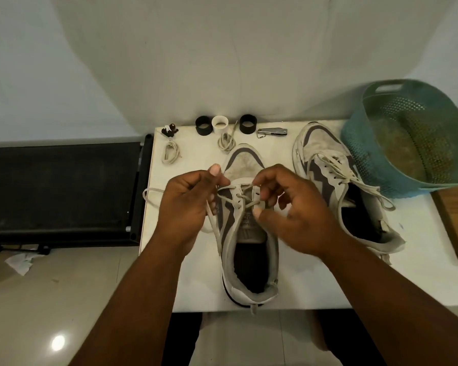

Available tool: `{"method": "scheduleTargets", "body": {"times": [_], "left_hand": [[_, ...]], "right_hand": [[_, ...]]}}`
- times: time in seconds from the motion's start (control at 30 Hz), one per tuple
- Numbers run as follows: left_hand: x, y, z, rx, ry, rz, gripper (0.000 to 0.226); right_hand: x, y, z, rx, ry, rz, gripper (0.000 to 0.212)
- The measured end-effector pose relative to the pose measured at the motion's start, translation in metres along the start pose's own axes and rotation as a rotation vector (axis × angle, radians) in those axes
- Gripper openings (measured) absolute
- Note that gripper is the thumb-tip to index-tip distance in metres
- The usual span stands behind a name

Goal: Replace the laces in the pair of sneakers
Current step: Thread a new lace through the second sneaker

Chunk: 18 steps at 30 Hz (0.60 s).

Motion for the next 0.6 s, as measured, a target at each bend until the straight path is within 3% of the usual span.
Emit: {"method": "scheduleTargets", "body": {"times": [0.07,0.13,0.27,0.33,0.43,0.6], "left_hand": [[0.002,-0.008,0.002,-0.141,-0.070,-0.012,0.029],[0.004,-0.016,0.004,-0.248,-0.156,-0.091,0.024],[0.001,-0.014,0.004,-0.239,-0.096,-0.010,0.026],[0.003,-0.013,0.004,-0.183,-0.046,0.033,0.024],[0.001,-0.011,0.002,0.041,0.048,0.099,0.026],[-0.011,-0.019,0.005,0.243,0.154,0.139,0.031]], "right_hand": [[-0.007,0.001,-0.001,0.015,-0.015,-0.139,0.044],[-0.014,-0.007,-0.001,-0.055,0.047,-0.001,0.051],[-0.006,-0.018,-0.004,-0.117,-0.013,-0.070,0.029],[-0.002,-0.014,-0.005,-0.040,-0.089,-0.107,0.026],[-0.009,-0.005,0.002,0.200,-0.063,-0.053,0.033],[-0.024,-0.040,0.008,-0.097,0.041,0.278,0.036]]}}
Point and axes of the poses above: each hand's wrist, its own z-axis away from the middle knuckle, its own y-axis out of the back of the hand, x = y × z, the point moved 4 cm from there along -z, towards the middle knuckle, and after that the axes turned 2 degrees about -y, right-handed, at the moved point
